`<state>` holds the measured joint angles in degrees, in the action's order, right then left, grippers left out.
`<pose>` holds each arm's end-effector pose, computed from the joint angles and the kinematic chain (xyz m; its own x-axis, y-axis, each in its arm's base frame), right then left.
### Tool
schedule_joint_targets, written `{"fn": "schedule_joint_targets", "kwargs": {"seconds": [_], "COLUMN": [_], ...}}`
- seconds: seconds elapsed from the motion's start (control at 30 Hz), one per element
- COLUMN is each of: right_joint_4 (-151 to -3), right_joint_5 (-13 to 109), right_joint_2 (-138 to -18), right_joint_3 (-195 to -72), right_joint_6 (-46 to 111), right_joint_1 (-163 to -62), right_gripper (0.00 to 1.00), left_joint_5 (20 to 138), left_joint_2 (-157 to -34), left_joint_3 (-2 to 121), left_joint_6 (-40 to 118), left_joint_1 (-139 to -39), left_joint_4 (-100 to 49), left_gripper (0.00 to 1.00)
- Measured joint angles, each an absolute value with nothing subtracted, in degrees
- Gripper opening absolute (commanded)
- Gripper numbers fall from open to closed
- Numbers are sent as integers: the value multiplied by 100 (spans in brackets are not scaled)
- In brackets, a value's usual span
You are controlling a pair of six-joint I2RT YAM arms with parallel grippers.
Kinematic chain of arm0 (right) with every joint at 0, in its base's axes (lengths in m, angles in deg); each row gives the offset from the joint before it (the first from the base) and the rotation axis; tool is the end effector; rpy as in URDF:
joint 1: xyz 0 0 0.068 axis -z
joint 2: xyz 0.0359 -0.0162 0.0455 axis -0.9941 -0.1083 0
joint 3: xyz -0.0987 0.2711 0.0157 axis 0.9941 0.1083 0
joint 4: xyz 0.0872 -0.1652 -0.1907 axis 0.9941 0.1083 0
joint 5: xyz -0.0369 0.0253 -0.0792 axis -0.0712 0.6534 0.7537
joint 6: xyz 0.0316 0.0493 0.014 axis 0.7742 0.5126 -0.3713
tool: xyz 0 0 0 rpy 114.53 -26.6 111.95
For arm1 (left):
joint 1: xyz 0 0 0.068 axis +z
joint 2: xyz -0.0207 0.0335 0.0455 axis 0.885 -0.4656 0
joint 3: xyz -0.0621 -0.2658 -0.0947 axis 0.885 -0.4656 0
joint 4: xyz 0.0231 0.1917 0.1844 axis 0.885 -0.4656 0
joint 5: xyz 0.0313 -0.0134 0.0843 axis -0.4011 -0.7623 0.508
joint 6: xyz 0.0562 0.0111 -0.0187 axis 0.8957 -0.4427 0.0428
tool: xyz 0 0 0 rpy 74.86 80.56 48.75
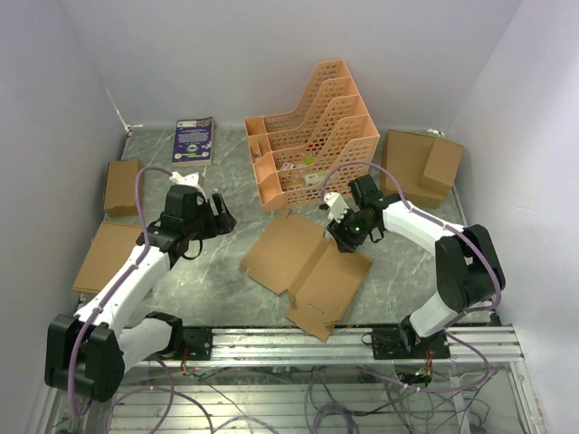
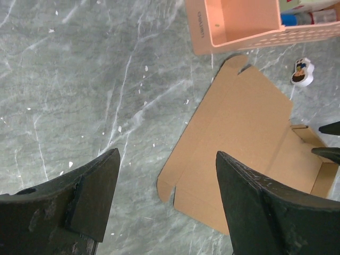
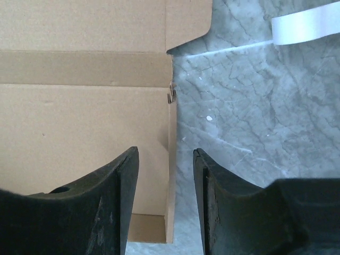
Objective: Fold the paper box
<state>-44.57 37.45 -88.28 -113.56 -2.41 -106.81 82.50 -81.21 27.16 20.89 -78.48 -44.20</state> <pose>0.2774 0.1330 0.1871 -0.5386 -0.7110 -0.4520 -0.8207 0.5641 0.0905 0.2233 -0.0688 0.2481 -0.6905 -0.3092 -0.6540 0.0000 0.9041 -0.4274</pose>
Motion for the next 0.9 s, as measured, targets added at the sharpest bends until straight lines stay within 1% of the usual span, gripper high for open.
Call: {"fn": "schedule_joint_targets", "kwargs": {"seconds": [0.17, 0.27, 0.4, 0.5, 0.57, 0.6, 0.77, 0.9], "right_joint_4": [-4455, -4505, -4562, -4593, -4626, -4632, -4763, -4853], "right_joint_5": [3643, 3660, 3717, 3737, 3750, 3750, 3693, 3514], "right_joint_2": [-8920, -8922, -8946, -9025, -9062, -9064, -8926, -8463], "right_joint_3": [-11467, -11472, -11345, -11271, -11251, -11249, -11201, -11157], "right_joint_6": [-274, -309, -335, -328, -311, -315, -263, -219], "right_joint_1": [-10681, -10681, -10681, -10681, -10681, -10681, -10675, -10640], "right_gripper": [41, 32, 26, 8, 2, 0, 0, 0], "left_joint_5": [8301, 8298, 8288, 8264, 8239, 8237, 8235, 8244], "left_joint_2": [-7879, -7879, -7879, -7881, -7881, -7881, -7833, -7575], "left_joint_3": [2566, 2467, 2349, 2336, 2336, 2336, 2260, 2078], "left_joint_6": [1977, 1909, 1802, 1735, 1697, 1686, 1597, 1536], "left_joint_1": [-7848, -7848, -7848, -7848, -7848, -7848, -7848, -7848], "left_joint_4": [-4316, -4296, -4217, -4163, -4121, -4104, -4053, -4049], "left_gripper": [83, 83, 83, 82, 82, 82, 83, 84]}}
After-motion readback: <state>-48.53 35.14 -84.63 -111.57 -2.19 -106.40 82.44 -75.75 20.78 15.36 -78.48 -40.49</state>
